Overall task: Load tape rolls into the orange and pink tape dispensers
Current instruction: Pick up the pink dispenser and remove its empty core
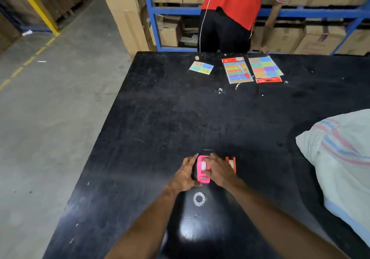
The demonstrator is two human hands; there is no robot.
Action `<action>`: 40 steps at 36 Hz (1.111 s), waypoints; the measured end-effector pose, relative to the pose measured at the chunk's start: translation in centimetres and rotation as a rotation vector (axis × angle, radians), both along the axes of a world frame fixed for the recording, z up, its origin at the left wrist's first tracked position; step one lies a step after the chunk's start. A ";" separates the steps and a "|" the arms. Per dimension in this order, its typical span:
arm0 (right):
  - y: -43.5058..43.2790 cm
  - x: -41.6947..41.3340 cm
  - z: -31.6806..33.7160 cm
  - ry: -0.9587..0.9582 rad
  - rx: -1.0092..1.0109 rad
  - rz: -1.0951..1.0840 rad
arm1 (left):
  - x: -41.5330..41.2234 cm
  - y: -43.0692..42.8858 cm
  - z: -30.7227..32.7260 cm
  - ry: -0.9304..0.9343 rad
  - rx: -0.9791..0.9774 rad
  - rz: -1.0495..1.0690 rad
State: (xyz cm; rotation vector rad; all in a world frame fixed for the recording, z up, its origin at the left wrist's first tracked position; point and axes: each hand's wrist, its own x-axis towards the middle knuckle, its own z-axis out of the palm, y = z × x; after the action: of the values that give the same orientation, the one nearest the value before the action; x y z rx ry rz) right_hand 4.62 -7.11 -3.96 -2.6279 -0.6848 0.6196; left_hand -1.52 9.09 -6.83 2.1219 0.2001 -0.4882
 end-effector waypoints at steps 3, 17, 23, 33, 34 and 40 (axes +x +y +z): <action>0.7 -0.4 -0.2 0.002 -0.038 -0.050 | 0.0 -0.2 -1.3 -0.045 -0.060 0.005; 1.2 1.2 -0.2 0.093 -0.091 -0.010 | 0.9 0.6 -1.2 -0.093 -0.039 0.021; 1.0 1.4 0.9 0.138 -0.076 -0.040 | 1.1 0.5 -0.6 -0.122 -0.021 -0.003; 0.0 0.4 3.4 0.110 0.000 -0.076 | 0.0 1.6 3.1 -0.234 -0.149 0.133; 0.0 0.1 3.7 0.093 0.019 -0.088 | -0.3 1.6 3.4 -0.214 -0.170 0.154; 1.3 -1.8 6.3 0.022 0.190 -0.019 | -1.6 1.1 5.0 -0.207 -0.248 0.177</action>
State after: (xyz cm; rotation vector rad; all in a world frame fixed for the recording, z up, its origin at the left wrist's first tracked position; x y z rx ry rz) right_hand 2.85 -5.85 2.29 -2.4465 -0.6763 0.5479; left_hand -3.08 10.18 -1.80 1.8758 0.1957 -0.1773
